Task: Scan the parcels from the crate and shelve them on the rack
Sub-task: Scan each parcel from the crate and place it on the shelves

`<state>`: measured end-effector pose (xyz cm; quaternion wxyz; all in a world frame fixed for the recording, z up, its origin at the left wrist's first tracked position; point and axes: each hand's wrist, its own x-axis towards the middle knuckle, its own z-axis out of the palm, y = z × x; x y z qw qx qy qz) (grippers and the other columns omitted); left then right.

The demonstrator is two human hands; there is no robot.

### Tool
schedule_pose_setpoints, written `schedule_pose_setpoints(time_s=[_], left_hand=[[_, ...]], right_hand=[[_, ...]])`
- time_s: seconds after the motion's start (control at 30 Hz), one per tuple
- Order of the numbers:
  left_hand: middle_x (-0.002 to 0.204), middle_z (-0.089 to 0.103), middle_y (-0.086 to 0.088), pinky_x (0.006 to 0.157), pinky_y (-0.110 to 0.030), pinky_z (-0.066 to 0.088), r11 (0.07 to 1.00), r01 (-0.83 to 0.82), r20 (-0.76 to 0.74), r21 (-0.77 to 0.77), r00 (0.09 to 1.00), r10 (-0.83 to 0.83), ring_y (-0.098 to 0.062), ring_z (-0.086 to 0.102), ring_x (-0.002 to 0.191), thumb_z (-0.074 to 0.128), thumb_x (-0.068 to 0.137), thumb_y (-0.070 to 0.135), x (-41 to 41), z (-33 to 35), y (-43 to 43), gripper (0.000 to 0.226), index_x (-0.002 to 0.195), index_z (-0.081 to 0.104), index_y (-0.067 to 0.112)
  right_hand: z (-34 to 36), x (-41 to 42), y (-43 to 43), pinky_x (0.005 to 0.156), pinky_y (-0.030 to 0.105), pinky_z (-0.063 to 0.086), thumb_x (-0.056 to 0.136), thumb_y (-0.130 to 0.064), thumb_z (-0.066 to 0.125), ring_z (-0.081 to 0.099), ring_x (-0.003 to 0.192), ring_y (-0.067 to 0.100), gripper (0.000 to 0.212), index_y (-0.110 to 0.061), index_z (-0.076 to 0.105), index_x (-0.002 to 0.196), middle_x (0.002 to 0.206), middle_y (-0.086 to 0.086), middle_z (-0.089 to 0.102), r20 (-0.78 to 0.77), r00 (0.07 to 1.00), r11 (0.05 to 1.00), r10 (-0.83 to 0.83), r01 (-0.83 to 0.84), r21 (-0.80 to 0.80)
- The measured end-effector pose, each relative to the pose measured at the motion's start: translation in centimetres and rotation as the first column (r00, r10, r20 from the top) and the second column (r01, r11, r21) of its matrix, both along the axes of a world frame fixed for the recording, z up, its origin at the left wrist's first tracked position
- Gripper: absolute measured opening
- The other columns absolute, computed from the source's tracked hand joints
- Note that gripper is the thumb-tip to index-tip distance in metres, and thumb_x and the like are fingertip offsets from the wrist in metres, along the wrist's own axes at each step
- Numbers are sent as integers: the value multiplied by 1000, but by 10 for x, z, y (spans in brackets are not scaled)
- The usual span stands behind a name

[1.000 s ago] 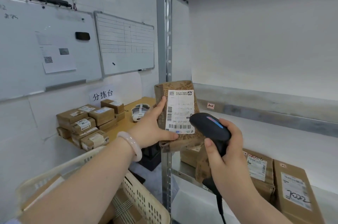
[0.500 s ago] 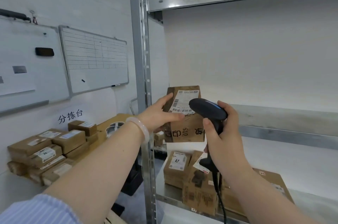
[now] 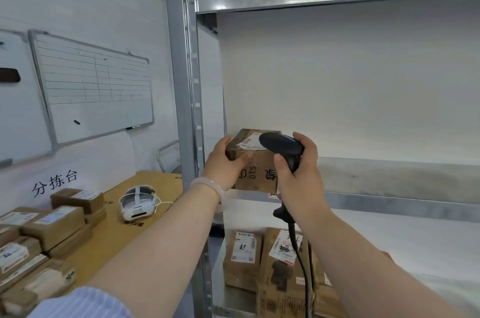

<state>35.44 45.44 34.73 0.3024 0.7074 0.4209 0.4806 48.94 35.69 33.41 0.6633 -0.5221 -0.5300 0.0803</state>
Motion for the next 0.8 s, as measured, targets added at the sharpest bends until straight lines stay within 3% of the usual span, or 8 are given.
schedule_pose_setpoints(time_s=[0.3, 0.4, 0.57, 0.67, 0.8], left_hand=[[153, 44, 0, 98, -26, 37, 1000, -10, 25, -14, 1000, 11, -23, 45, 138, 64, 95, 37, 12, -2, 9, 80, 158, 16, 25], [157, 39, -1, 106, -30, 37, 1000, -24, 11, 5, 1000, 24, -23, 40, 141, 66, 94, 36, 6, -4, -1, 89, 159, 5, 29], [148, 36, 14, 103, -14, 27, 989, -45, -60, 140, 997, 54, -2, 34, 132, 67, 91, 45, -20, -38, -44, 80, 152, 15, 44], [158, 29, 10, 110, -22, 23, 988, -112, -131, 105, 983, 125, 3, 24, 136, 66, 90, 50, -46, -86, -75, 83, 156, 17, 40], [159, 29, 14, 109, -19, 21, 962, -274, -112, 9, 955, 274, 9, 21, 135, 65, 89, 54, -90, -154, -121, 81, 156, 22, 37]], right_hand=[[-7, 6, 10, 49, 11, 47, 98, -28, 56, 61, 79, -8, 48, -54, 30, 128, 98, -27, 59, 44, 999, 1000, -20, 20, -1], [-15, 2, -7, 67, 7, 48, 98, -27, 57, 60, 95, -7, 51, -51, 30, 133, 113, -28, 58, 87, 996, 999, 13, -17, 44], [-49, -12, -40, 74, 13, 51, 96, -30, 58, 63, 98, 2, 54, -53, 29, 136, 118, -31, 56, 112, 985, 989, 130, -137, 56], [-84, -28, -58, 73, 8, 49, 95, -34, 58, 59, 102, -6, 58, -63, 24, 132, 118, -42, 50, 156, 961, 973, 230, -228, -36], [-135, -55, -70, 70, 7, 47, 95, -28, 61, 58, 97, -9, 62, -70, 25, 122, 116, -34, 52, 117, 912, 912, 394, -372, -170]])
